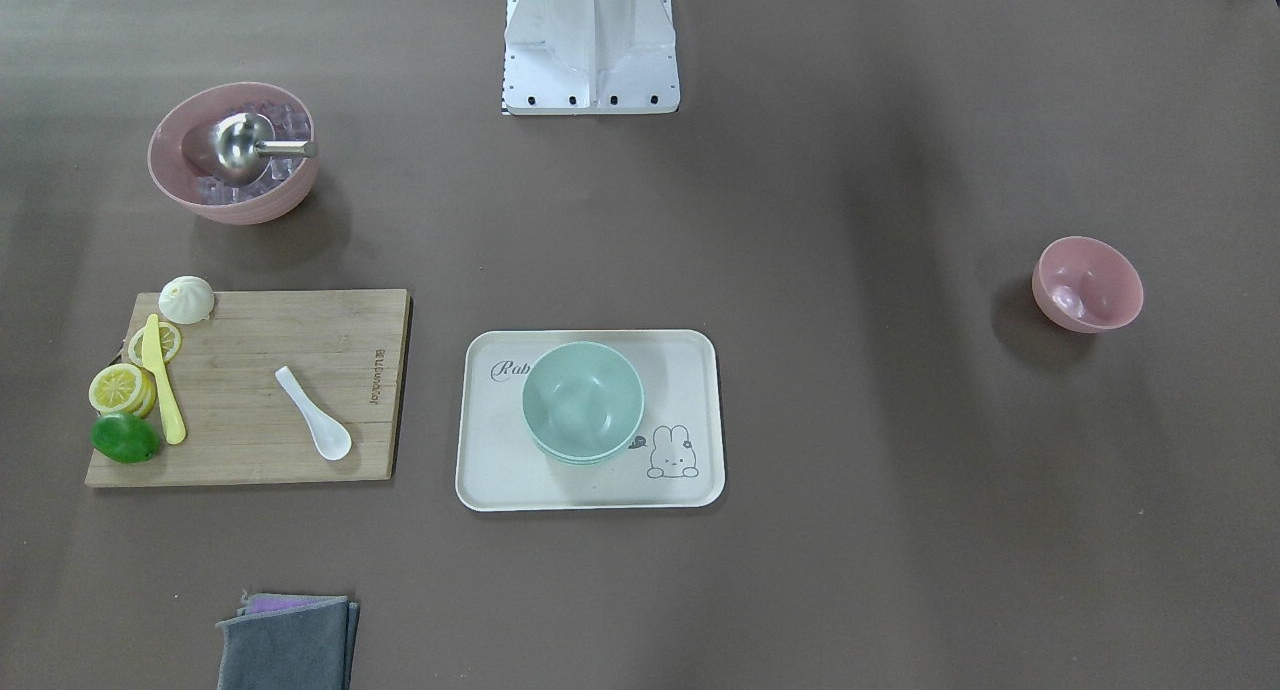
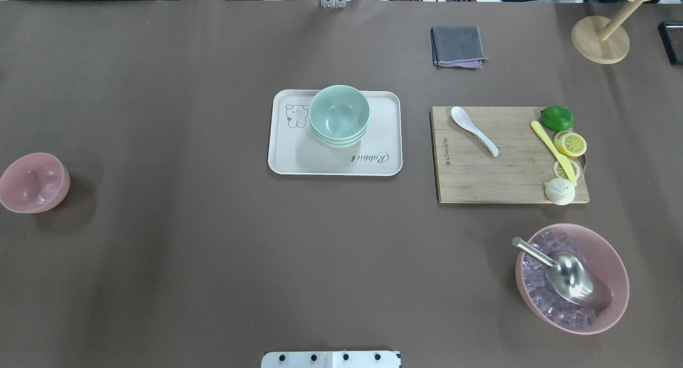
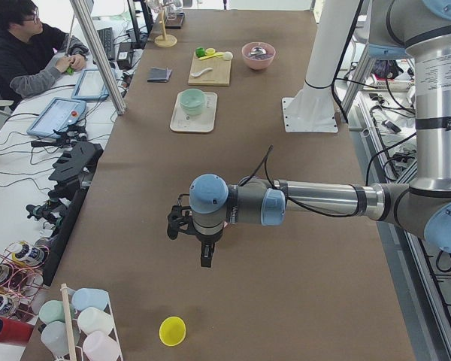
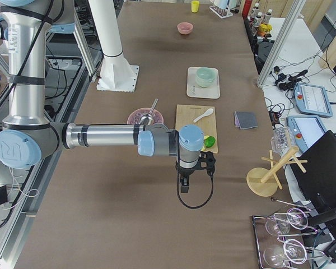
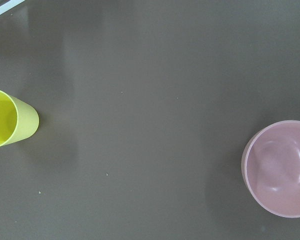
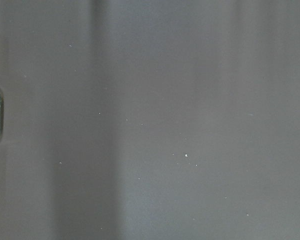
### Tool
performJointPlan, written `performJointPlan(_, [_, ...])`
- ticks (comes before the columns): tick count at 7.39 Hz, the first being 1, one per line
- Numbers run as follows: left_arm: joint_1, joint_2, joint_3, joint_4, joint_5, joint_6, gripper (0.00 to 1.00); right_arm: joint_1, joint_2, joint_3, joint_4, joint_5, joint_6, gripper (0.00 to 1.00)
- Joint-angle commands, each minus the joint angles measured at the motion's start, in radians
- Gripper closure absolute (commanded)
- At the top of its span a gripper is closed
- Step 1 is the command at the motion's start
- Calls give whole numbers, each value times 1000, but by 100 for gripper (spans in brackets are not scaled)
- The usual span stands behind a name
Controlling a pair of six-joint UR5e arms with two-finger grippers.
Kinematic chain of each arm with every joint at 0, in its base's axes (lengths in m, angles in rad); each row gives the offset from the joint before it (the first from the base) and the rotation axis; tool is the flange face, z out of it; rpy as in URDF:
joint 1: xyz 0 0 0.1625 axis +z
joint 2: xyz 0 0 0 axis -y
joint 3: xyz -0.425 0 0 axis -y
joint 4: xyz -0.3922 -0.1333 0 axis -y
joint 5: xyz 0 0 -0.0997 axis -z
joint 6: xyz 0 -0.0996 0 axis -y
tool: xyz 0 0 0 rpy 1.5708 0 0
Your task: Stack pink bowl on green and place spoon
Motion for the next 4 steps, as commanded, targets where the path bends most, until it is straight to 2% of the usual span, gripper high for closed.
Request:
performJointPlan(1, [0, 1, 0, -7, 5, 9, 2, 0, 0, 0, 1, 0, 0, 0])
performJointPlan(4, [0, -2, -11, -7, -4, 6, 2, 0, 0, 3, 1, 0, 0, 0])
